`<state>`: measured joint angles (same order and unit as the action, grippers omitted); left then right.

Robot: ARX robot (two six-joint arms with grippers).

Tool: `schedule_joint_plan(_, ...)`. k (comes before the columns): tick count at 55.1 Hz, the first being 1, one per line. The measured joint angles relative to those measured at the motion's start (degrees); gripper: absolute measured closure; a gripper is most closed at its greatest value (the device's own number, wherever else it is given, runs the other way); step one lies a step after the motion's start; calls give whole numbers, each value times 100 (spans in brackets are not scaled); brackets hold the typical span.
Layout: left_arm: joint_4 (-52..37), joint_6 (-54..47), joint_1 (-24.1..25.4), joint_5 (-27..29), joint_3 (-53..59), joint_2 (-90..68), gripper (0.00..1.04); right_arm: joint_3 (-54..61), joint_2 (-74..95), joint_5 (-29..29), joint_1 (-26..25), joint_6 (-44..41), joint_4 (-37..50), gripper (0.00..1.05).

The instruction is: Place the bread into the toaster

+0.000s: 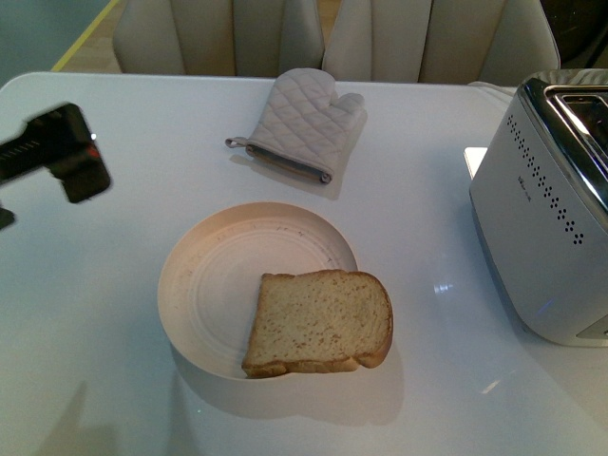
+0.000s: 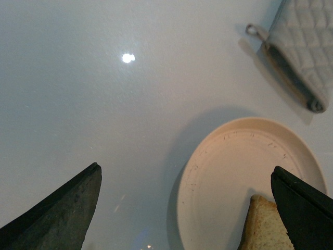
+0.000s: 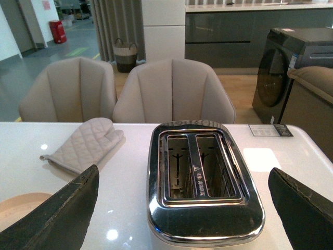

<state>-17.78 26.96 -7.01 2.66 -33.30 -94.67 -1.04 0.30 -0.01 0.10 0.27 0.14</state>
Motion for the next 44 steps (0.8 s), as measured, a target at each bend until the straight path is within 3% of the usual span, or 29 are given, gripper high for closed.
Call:
schedule_joint_plan(19, 776, -452, 573, -164, 1051, 3510, 8, 0, 0, 0, 0, 0, 0, 9)
schedule_joint_plan(23, -581, -1191, 649, -254, 1722, 4201, 20, 0, 0, 0, 0, 0, 0, 9)
schedule_joint_plan(26, -1067, -1714, 671, -254, 2105, 4784, 29, 0, 0, 0, 0, 0, 0, 9)
schedule_joint_plan(35, 166, -2420, 675, -262, 2629, 6865, 58, 0, 0, 0, 0, 0, 0, 9)
schedule_joint_plan(44, 444, -2573, 675, -262, 2796, 7613, 84, 0, 0, 0, 0, 0, 0, 9)
